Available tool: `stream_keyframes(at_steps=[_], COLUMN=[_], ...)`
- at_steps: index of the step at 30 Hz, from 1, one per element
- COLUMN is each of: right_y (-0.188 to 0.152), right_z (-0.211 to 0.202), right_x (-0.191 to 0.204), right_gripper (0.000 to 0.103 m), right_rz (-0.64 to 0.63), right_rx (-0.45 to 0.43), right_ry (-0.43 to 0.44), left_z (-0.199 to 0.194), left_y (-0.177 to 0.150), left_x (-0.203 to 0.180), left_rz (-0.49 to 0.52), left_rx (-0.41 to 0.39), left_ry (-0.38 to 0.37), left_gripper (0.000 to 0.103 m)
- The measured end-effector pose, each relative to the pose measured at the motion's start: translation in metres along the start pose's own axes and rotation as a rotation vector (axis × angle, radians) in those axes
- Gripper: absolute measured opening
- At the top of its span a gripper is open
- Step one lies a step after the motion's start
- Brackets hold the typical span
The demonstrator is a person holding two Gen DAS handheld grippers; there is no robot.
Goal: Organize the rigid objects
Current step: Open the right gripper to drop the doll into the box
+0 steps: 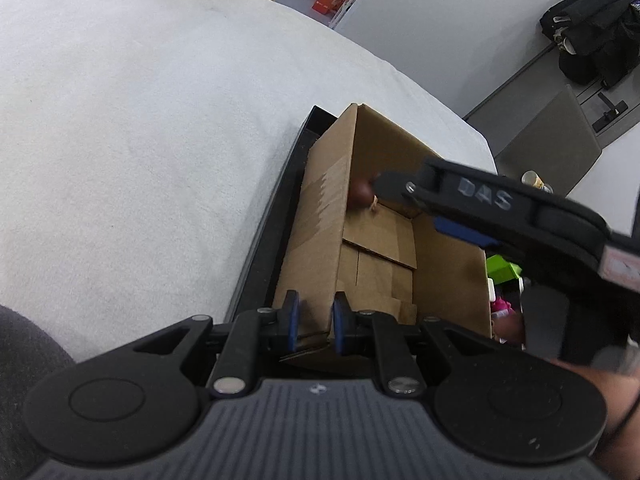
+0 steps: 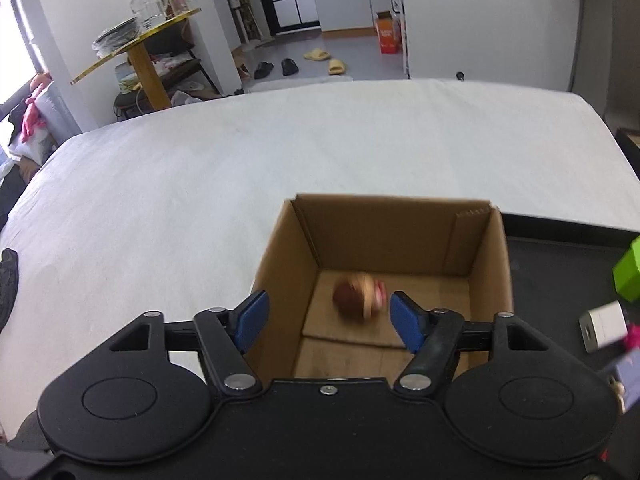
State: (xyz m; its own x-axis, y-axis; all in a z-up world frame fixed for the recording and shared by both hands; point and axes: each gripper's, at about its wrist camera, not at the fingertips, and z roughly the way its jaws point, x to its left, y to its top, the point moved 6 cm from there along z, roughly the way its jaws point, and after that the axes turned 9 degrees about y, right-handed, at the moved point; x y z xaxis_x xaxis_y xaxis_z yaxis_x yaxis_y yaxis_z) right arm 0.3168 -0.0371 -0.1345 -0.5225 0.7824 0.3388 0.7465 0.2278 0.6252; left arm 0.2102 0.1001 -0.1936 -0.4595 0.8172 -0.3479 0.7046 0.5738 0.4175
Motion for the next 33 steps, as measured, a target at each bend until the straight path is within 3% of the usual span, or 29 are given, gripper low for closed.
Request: stream_keyframes(at_steps=[2, 10, 16, 20, 25, 33], right_y=[-0.003, -0.014, -0.025, -0.031, -0.037, -0.045], right_z=[-0.004, -0.031, -0.051, -0.067, -0.092, -0.121], right_x=[0.002, -0.003, -0.013, -0.022, -0.043, -0.07], right_gripper=[0.077, 0.086, 0.086, 0.092, 0.093, 0.092], right_rz=[0.006, 0.039, 0.08, 0.109, 0.143, 0.191], right_rx=[0.004, 0.007, -0.009, -0.045, -0.092, -0.114], right_ry=[-0.001, -0.029, -0.047, -0.07, -0.126, -0.142], left_z=[0.0, -0.001, 0.001, 0.003, 0.005, 0.006], left_y=[0.0, 0.0, 0.001, 0.001, 0.0, -0.001], left_x=[-0.001, -0.002, -0.008, -0.01, -0.014, -0.015], left_rz=[0.004, 0.01, 0.035, 0.049, 0.06, 0.075], left_rx=[-0.001, -0.003, 0.0, -0.004, -0.005, -0.009], left_ry=[0.001, 0.009, 0.032, 0.044, 0.058, 0.062], left_gripper=[0.016, 0.016, 0.016, 0.016, 0.016, 0.016])
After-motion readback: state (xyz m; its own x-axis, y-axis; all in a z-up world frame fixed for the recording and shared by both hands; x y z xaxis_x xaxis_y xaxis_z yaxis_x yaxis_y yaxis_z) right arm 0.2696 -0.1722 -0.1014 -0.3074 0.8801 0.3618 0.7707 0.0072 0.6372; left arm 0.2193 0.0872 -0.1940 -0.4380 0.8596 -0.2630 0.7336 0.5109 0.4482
